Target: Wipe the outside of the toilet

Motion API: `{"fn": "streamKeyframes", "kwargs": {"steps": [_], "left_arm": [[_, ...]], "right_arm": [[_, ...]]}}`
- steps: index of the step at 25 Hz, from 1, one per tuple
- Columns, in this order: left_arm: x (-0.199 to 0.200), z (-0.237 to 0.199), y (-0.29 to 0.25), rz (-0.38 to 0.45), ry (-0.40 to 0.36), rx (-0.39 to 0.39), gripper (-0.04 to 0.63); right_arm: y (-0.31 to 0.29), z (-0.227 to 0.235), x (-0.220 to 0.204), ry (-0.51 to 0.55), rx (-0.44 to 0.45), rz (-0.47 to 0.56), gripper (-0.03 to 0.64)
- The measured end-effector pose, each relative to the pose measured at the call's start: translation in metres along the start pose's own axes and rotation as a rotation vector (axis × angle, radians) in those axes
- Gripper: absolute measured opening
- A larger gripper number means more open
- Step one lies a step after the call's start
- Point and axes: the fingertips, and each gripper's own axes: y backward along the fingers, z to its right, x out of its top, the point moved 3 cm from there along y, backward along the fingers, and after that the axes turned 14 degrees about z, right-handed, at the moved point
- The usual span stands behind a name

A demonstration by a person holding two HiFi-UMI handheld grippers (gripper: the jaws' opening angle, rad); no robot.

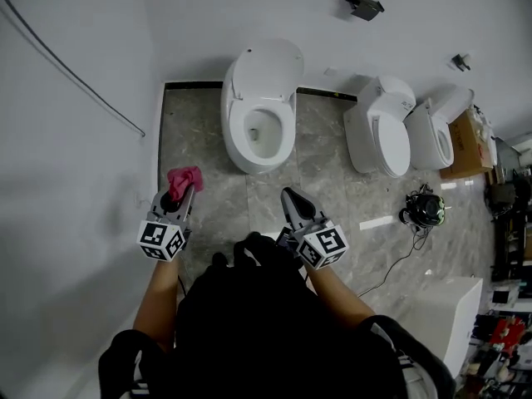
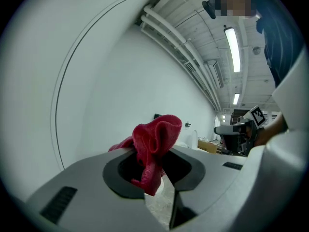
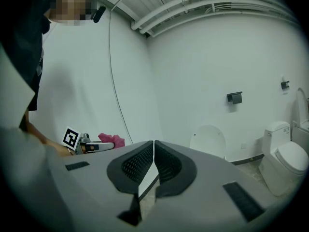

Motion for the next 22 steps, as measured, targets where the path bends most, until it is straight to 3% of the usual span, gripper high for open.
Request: {"fn": "streamKeyframes", "kwargs": {"steps": [6,11,18,22], "left_arm": [[-0.009,-0.036,-0.049,0.004,0.011,0.012,0.107],[-0.015,-0.071,-0.096,-0.014,0.012,0.080,0.107],[-0.008,-0.128,-0.197,-0.041,-0.003,0.142,0.107],[-0.006,-0.152,-0.259,-0.050,-0.015,0.135,0.107]], "right_arm": [[-0.046,0.038,-0.014,-0.039,-0.015,0.015,0.034],[-0.108,0.082,-0.022,-0.076,0.018,-0.001,0.034],[-0.234,0.147,-0.003,-0.071,0.106,-0.010,0.034],[-0.287,0.181,-0.006,-0.050,0.091,-0.021,0.034]]}}
